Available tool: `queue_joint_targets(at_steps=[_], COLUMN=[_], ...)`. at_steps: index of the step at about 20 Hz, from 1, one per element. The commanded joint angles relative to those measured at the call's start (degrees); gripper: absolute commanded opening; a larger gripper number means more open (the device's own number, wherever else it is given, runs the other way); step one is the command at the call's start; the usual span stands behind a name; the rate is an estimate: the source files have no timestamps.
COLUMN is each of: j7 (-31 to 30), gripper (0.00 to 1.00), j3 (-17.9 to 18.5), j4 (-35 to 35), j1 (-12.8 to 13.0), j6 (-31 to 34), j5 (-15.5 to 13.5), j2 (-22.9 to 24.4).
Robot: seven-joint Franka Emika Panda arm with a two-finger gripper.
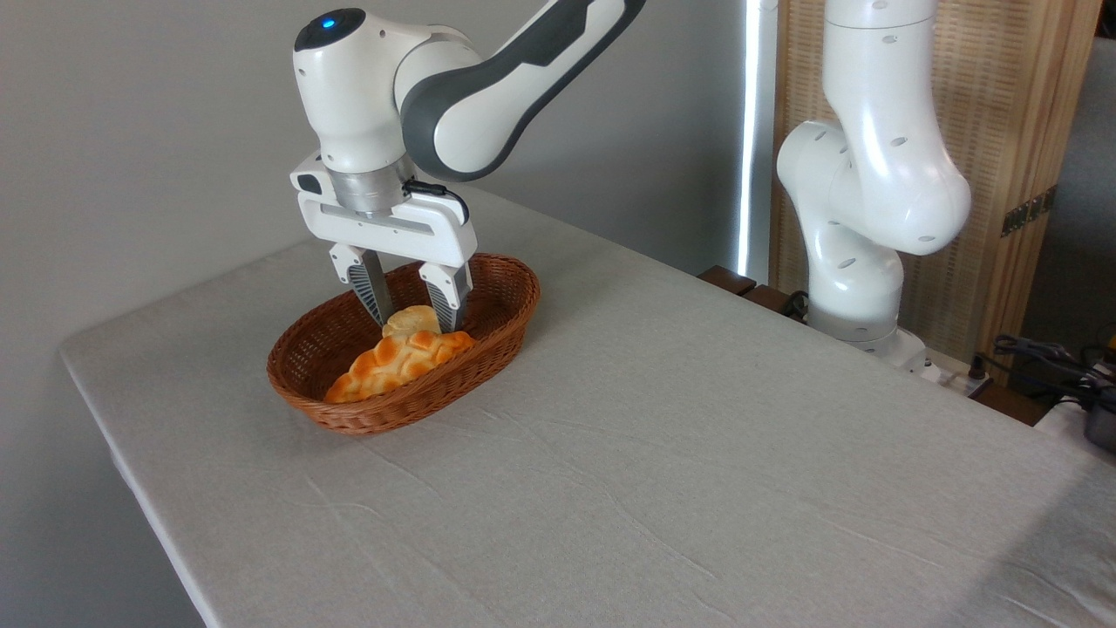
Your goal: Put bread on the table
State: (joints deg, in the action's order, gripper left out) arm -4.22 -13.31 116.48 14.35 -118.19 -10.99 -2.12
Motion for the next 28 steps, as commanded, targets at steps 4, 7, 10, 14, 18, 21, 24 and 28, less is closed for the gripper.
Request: queue_joint_targets(at_steps=[4, 7, 10, 14, 18, 21, 24, 28], j7=[0.35, 0.35, 0.35, -0.08, -0.26, 0.27, 0.88, 8.24], gripper=[0.56, 0.57, 0.57, 0.57, 0.60, 0.60, 0.60, 0.64], j3=[0.31, 0.31, 0.31, 0.22, 0.22, 0.39, 1.18, 5.74], j4=[0.24, 0.24, 0.06, -0.02, -0.29, -0.38, -0.46, -1.25], j1=[0.42, 0.42, 0.51, 1.82, 2.97, 2.88, 2.27, 2.09], j6=[-1.08, -1.08, -1.08, 0.41, 2.96, 3.84, 3.85, 3.84], j5=[0.26, 0.26, 0.26, 0.26, 0.26, 0.18, 0.26, 0.35], j2=[0.27, 0.27, 0.80, 2.38, 3.78, 6.59, 8.88, 9.41])
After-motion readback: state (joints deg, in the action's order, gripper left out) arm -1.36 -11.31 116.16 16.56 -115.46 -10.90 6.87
